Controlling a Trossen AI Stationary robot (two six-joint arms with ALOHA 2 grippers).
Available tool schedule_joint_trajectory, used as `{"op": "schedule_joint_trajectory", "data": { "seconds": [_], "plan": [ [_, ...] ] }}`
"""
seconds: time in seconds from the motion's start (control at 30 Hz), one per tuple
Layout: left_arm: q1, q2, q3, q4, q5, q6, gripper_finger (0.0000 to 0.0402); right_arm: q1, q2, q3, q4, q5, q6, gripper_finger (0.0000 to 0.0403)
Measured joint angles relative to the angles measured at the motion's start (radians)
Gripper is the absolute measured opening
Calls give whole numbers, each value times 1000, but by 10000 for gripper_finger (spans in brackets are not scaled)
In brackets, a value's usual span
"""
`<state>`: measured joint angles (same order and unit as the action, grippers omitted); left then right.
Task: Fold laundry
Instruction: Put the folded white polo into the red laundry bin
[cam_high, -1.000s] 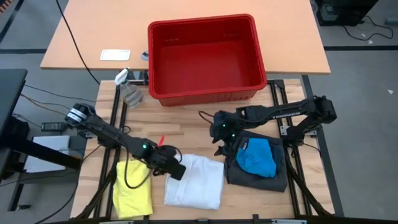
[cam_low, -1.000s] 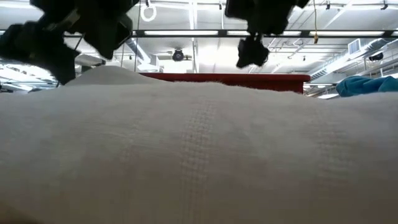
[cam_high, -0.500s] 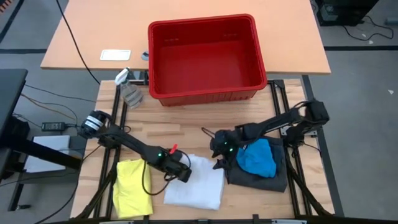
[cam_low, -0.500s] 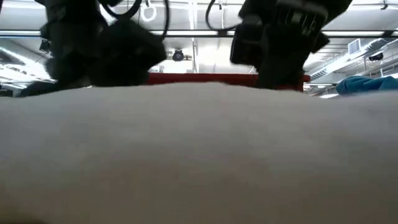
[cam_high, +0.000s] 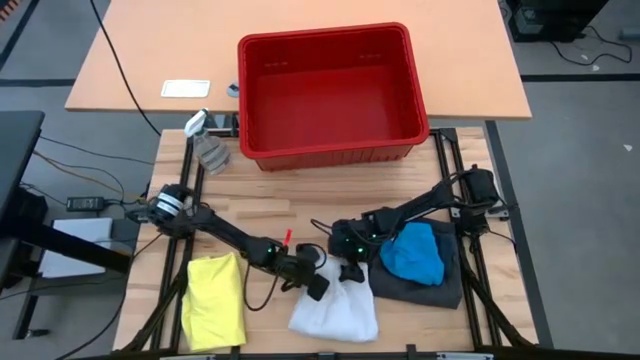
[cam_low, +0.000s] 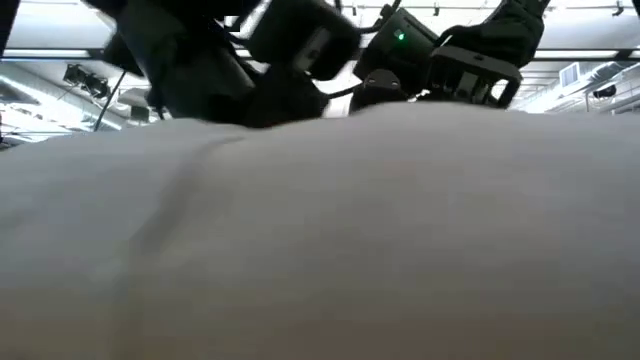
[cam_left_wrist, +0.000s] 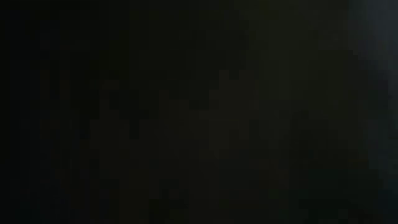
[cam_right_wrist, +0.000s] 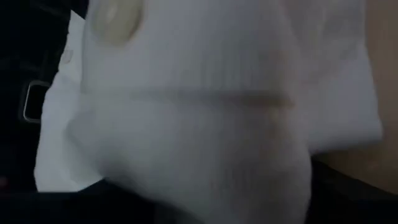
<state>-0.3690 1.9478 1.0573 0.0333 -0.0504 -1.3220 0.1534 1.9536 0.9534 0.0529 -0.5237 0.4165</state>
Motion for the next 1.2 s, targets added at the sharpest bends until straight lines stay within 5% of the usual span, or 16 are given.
{"op": "schedule_joint_trajectory", "data": {
  "seconds": [0.2, 0.27, 0.57, 0.83, 1.2],
  "plan": [
    [28, 51, -2, 163, 18, 54, 50, -39, 5, -5, 21, -140, -16, 86],
    [45, 45, -2, 162, 29, 49, 26, -59, 1, -5, 21, -200, -11, 50],
    [117, -150, -6, -31, -1, 129, 26, -182, -134, -11, -6, -293, 86, 50],
    [262, -451, -5, -193, -44, 305, 26, -335, -390, 30, -10, -202, 107, 50],
    [621, -635, 197, -208, -19, 745, 24, -567, -469, 433, -174, 35, -88, 50]
  ]
}}
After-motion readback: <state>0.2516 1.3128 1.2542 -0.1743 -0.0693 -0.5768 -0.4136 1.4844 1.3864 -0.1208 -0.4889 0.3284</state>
